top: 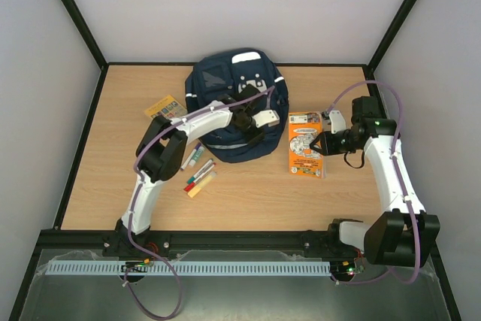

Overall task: Pack the student bag
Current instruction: Place the book in the student bag.

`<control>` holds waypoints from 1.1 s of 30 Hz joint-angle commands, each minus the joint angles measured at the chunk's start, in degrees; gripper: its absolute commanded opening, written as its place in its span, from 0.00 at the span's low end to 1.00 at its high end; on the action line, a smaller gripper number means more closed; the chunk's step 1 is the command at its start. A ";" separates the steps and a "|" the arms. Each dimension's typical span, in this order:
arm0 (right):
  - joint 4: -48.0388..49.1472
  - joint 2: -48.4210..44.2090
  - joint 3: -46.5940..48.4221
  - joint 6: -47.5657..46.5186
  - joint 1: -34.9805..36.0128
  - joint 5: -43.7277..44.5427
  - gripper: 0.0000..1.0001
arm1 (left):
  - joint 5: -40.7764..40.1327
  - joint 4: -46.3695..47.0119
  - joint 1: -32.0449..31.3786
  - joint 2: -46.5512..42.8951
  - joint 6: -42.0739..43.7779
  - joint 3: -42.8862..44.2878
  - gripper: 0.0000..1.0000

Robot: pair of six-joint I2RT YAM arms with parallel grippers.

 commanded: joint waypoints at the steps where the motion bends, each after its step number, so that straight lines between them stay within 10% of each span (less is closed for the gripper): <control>1: 0.36 0.80 1.02 -0.70 -0.18 -3.49 0.01 | 7.86 -2.95 1.52 -3.98 -2.15 4.74 0.03; 33: 10.81 38.75 12.91 18.84 15.51 -36.97 0.01 | 10.49 -3.06 8.78 -15.72 -8.67 16.55 0.02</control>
